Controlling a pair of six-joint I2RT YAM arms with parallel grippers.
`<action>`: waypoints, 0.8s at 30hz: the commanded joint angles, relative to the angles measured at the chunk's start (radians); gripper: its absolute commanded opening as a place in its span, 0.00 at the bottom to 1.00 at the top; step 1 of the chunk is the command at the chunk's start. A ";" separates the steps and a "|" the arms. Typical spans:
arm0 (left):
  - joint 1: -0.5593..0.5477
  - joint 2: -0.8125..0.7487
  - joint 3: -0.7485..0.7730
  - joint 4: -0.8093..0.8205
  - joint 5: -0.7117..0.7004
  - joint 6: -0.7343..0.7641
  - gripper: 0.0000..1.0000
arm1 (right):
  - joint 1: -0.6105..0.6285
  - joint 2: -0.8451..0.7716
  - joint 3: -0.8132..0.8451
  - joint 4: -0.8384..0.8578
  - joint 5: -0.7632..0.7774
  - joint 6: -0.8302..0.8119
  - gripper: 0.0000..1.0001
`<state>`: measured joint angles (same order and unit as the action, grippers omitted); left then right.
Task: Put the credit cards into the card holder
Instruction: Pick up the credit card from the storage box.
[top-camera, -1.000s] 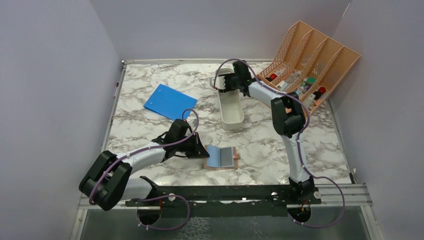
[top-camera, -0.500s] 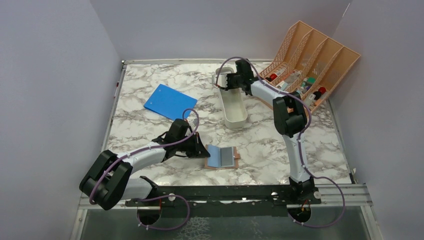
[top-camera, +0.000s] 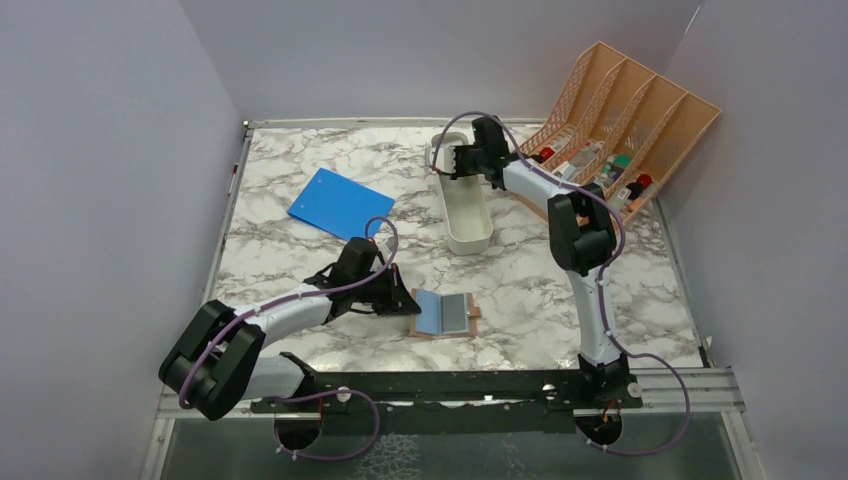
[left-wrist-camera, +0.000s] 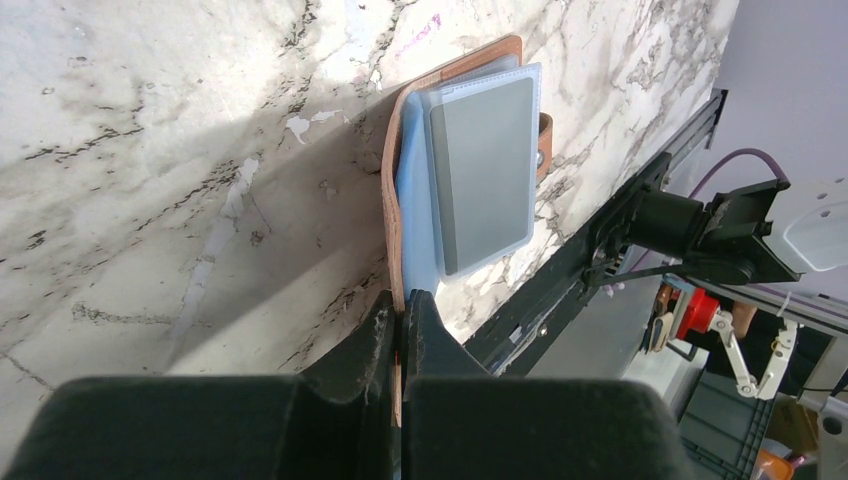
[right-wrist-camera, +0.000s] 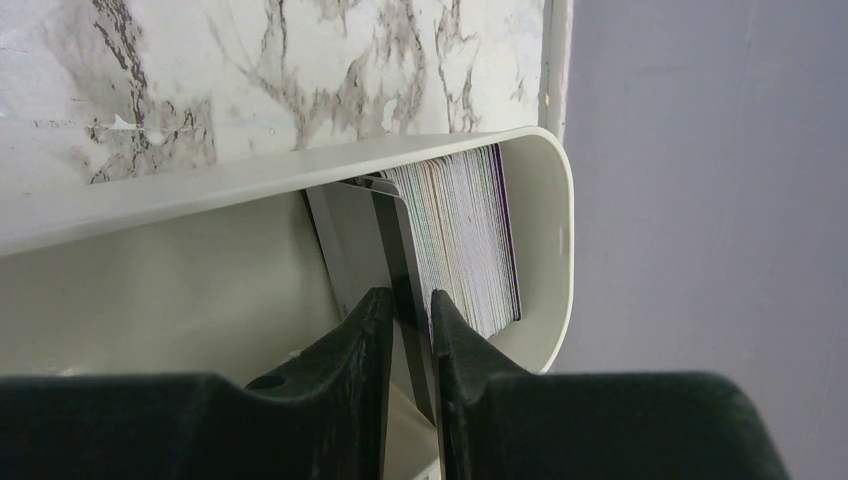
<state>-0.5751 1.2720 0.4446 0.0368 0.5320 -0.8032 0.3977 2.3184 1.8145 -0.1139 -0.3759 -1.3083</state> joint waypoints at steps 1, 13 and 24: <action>0.006 -0.004 -0.007 0.030 0.022 -0.001 0.02 | -0.013 -0.071 -0.012 0.052 0.000 0.001 0.21; 0.006 0.000 -0.016 0.053 0.033 -0.010 0.03 | -0.013 -0.168 -0.116 -0.002 -0.037 -0.006 0.05; 0.005 0.039 -0.065 0.200 0.096 -0.075 0.03 | 0.004 -0.400 -0.320 0.097 -0.072 0.410 0.01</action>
<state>-0.5751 1.2839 0.4194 0.1085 0.5472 -0.8261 0.3923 2.0274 1.5486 -0.1165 -0.4366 -1.2007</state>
